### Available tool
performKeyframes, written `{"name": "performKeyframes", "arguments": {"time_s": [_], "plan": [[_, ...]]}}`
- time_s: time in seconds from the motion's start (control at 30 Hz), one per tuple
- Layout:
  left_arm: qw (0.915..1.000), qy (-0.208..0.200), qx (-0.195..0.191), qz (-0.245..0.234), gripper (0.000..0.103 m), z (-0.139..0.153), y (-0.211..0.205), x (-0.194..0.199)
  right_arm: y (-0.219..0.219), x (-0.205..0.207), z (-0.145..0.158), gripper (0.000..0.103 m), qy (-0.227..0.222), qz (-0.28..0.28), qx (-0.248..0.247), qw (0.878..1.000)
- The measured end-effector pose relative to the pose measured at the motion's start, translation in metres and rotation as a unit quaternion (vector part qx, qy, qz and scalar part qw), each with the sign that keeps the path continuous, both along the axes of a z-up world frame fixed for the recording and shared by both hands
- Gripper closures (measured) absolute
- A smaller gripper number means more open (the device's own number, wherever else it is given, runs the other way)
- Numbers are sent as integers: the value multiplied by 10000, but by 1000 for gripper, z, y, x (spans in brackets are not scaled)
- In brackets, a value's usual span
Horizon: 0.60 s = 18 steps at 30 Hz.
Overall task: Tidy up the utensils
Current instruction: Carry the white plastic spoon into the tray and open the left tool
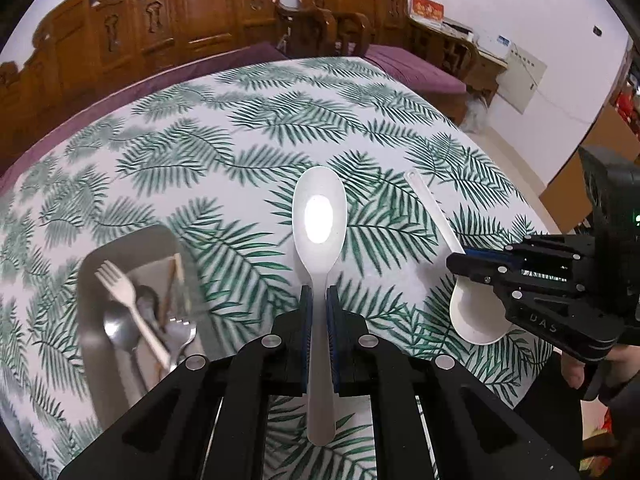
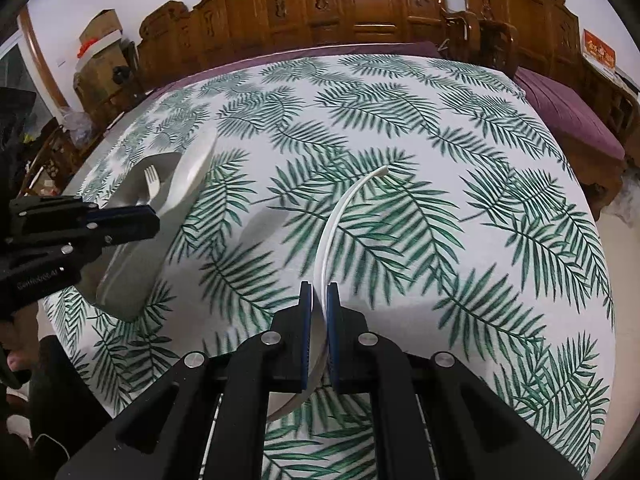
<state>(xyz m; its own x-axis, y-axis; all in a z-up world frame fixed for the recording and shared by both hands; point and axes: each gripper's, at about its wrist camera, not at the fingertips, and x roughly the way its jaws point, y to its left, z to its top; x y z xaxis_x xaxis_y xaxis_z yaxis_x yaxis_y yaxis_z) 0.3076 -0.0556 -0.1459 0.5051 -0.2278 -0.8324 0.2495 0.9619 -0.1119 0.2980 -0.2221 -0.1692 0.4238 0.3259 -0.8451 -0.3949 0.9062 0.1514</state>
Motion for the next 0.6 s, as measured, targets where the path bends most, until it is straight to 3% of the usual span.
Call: {"name": "performKeyframes", "arguments": {"time_s": [0.6], "plan": [[9977,-50,-55,671,97,4,76,-9,37,-7,4,94,6,230,29,9997]]}}
